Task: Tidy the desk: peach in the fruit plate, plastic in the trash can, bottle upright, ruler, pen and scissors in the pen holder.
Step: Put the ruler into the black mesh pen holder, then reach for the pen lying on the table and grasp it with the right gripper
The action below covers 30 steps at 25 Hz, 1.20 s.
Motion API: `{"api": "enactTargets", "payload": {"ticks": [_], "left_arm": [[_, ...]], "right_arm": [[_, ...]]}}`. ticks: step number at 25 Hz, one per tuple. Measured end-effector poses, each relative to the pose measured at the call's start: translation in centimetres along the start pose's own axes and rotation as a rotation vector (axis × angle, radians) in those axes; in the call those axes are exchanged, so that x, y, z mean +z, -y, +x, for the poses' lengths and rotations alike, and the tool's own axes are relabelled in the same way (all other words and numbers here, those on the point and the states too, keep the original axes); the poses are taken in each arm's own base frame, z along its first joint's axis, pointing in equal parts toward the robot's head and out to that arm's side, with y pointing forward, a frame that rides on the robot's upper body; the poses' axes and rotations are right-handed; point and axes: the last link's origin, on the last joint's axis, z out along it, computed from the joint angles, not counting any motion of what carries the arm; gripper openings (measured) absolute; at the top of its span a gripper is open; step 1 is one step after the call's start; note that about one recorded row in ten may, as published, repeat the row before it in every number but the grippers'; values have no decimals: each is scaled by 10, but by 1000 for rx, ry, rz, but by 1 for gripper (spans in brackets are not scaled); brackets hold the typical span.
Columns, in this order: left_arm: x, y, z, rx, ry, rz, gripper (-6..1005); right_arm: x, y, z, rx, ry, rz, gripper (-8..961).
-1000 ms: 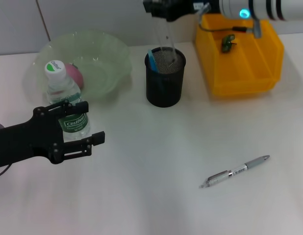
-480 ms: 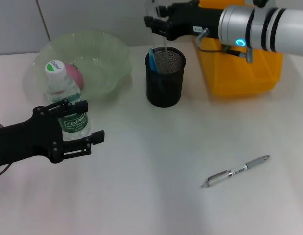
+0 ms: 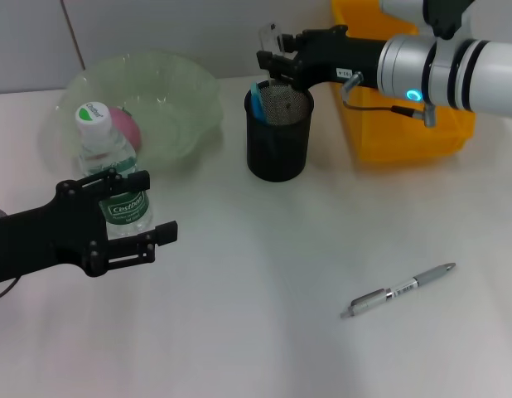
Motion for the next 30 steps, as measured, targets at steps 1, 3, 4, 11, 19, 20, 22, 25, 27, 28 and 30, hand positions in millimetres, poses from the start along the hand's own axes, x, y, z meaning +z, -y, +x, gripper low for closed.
{"api": "enactTargets", "payload": {"ticks": [1,3,4,11,19,20,22,25,27,28,30], "left_arm": [[0,0,0,0,0,0,834],[0,0,0,-2,0,0,834],[0,0,0,-2,0,0,834],[-3,1,1,-5,-3,6,834],[-4,1,3,1,-6,5,834],[-3,2,3,2,-6,5,834],[-3,2,3,3,-7,5,834],[-3,2,4,3,-9,8,834],[-4,3,2,2,-10,17,834],[-4,3,2,1,-11,20,834],[-4,3,1,1,-10,23,834]], "right_arm": [[0,0,1,2,-2,-1,522],[1,-1,3,7,-8,-4,527],[1,-1,3,7,-9,-6,529],[-2,0,6,22,-6,-2,545],[-9,3,2,45,30,1,626],[-11,3,1,46,38,-1,644],[-18,0,-2,36,53,-31,680],[-38,-8,-10,-8,62,-125,698],[-55,-12,-14,-46,17,-185,698],[-73,-11,-19,-75,-55,-227,698],[-92,-8,-23,-118,-122,-260,698]]}}
